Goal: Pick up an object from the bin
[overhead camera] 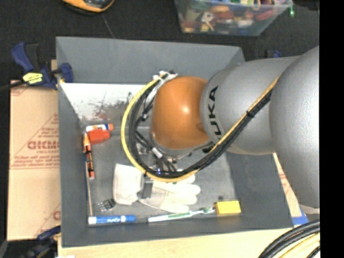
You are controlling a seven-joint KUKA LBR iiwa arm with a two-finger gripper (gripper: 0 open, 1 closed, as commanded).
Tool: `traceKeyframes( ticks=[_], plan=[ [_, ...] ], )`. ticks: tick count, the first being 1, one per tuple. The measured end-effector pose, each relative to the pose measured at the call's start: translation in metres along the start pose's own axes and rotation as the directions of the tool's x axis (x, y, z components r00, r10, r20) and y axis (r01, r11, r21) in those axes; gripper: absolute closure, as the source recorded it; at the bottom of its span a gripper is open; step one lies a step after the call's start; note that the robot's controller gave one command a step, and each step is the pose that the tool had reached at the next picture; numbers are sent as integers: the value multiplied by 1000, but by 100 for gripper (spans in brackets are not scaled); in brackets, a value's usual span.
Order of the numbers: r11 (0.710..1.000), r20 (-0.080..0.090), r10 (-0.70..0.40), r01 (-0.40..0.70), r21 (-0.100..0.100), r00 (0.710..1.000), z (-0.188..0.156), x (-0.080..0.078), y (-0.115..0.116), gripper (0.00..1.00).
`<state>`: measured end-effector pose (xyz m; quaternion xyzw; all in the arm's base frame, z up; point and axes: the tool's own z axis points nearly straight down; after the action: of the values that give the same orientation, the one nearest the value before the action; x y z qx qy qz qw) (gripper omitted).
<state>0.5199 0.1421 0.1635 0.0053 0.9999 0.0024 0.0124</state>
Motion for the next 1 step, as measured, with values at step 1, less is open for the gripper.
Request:
traceKeyframes(
  ticks=[1],
  plan=[
    [999,-28,52,-52,5,998,63,39,25,0]
  ],
)
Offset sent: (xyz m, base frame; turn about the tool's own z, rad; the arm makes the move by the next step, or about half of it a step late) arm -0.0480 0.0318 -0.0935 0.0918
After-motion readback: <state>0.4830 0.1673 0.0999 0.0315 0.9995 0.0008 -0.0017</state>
